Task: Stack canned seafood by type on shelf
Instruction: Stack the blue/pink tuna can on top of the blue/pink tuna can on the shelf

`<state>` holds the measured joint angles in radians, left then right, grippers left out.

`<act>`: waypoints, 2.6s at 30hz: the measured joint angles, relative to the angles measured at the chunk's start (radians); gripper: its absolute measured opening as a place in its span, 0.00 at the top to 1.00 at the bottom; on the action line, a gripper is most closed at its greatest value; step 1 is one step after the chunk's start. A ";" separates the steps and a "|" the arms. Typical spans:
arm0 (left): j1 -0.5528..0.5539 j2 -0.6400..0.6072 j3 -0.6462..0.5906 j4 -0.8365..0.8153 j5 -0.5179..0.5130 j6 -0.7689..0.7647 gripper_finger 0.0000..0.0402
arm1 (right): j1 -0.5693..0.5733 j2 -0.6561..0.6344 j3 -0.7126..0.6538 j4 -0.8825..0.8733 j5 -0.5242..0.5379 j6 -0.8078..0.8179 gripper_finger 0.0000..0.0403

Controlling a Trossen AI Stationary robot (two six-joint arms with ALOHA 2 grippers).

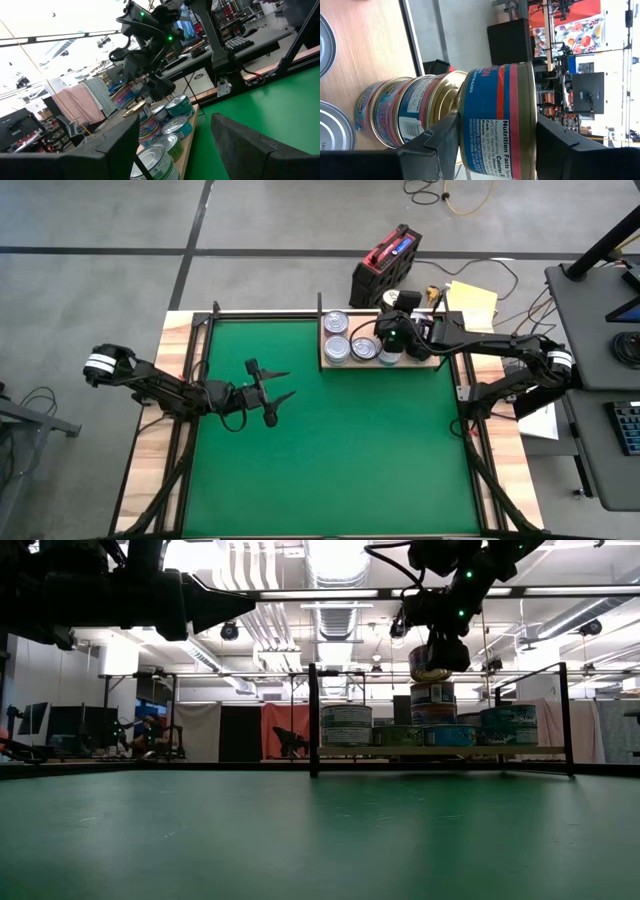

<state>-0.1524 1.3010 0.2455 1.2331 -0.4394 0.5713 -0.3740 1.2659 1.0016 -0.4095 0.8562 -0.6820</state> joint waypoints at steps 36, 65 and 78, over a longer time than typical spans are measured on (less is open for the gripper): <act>0.000 0.000 0.000 -0.001 0.000 0.000 0.43 | 0.000 0.000 -0.013 -0.028 -0.002 0.020 0.54; 0.000 0.000 0.000 -0.001 0.000 0.000 0.43 | 0.000 0.000 -0.025 -0.025 -0.023 0.020 0.48; 0.000 0.000 0.000 -0.002 0.000 0.000 0.43 | 0.000 0.000 -0.025 -0.026 -0.026 0.048 0.48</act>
<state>-0.1524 1.3010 0.2459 1.2312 -0.4393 0.5713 -0.3739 1.2659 0.9764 -0.4351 0.8299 -0.6340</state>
